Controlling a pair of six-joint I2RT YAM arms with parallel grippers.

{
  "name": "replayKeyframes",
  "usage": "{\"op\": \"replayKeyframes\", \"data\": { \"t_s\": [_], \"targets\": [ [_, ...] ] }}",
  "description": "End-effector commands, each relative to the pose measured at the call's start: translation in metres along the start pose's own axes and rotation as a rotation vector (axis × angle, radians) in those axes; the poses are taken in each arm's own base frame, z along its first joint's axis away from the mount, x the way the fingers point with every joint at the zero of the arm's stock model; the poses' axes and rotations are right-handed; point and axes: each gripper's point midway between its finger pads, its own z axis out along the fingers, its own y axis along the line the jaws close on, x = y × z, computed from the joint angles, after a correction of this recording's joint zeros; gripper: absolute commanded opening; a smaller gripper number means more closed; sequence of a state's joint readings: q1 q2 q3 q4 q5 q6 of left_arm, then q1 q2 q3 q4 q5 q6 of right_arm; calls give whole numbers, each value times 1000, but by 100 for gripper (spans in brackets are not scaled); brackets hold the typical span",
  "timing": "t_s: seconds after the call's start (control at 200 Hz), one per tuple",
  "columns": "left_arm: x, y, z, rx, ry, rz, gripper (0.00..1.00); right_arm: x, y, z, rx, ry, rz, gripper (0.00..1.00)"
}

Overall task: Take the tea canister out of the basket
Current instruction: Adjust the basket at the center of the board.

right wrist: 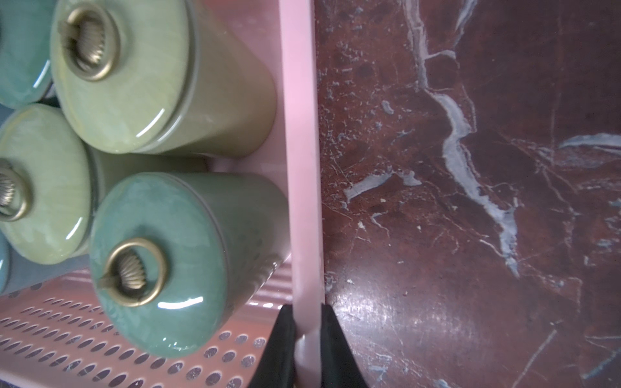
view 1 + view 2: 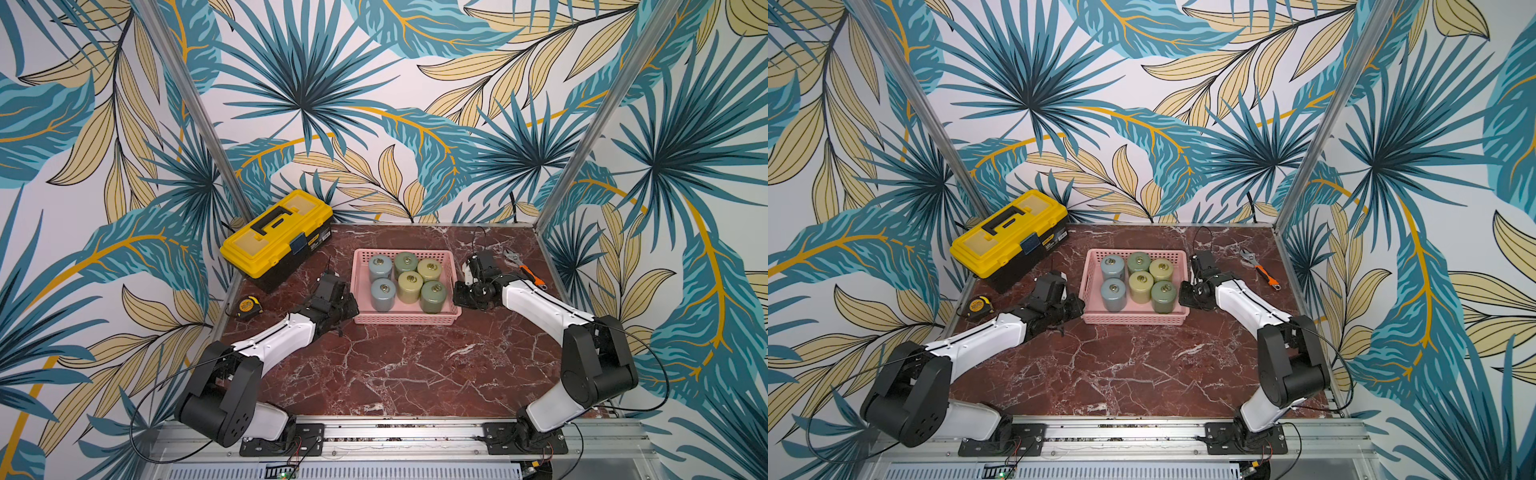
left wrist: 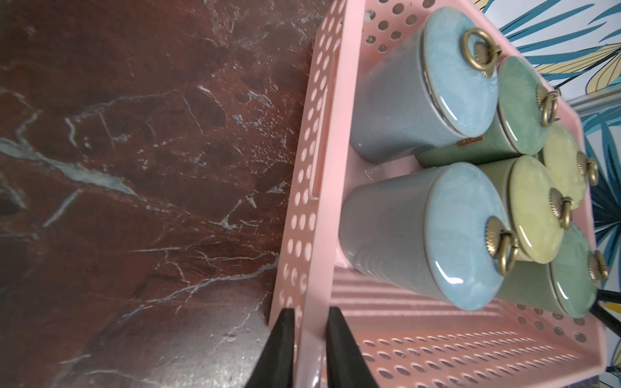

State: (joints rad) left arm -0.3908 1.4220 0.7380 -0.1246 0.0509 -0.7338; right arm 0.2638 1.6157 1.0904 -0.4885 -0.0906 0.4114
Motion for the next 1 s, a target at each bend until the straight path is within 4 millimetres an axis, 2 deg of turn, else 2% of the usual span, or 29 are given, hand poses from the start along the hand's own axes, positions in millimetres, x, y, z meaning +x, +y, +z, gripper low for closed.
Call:
{"op": "replayKeyframes", "data": {
  "t_s": [0.0, 0.155, 0.436, 0.471, 0.506, 0.526, 0.706, 0.831, 0.916, 0.991],
  "targets": [
    [7, 5, 1, -3, 7, -8, 14, 0, -6, -1, 23, -24, 49, 15],
    [9, 8, -4, 0, -4, -20, 8, 1, -7, -3, 27, -25, 47, 15],
    [11, 13, -10, -9, -17, -29, 8, 4, -8, -8, 25, -31, 54, 17],
    [10, 12, -11, -6, -20, -29, 16, 4, -8, -9, 23, -32, 53, 21],
    [9, 12, -11, -7, -22, -33, 35, 3, -8, -11, 23, -36, 53, 28],
    [9, 13, -11, -8, -21, -35, 41, 3, -7, -11, 22, -38, 53, 31],
    [0, 11, -16, 15, -40, -55, 66, 0, -5, -23, 19, -53, 33, 52],
    [-6, 11, -26, 13, -65, -53, 86, -1, -4, -35, 15, -66, 0, 66],
    [-10, 12, -37, 7, -87, -37, 99, -1, -1, -43, -2, -72, -42, 80],
    [-13, 13, -46, 1, -108, -14, 100, 1, 1, -49, -9, -64, -82, 92]
  ]
}}
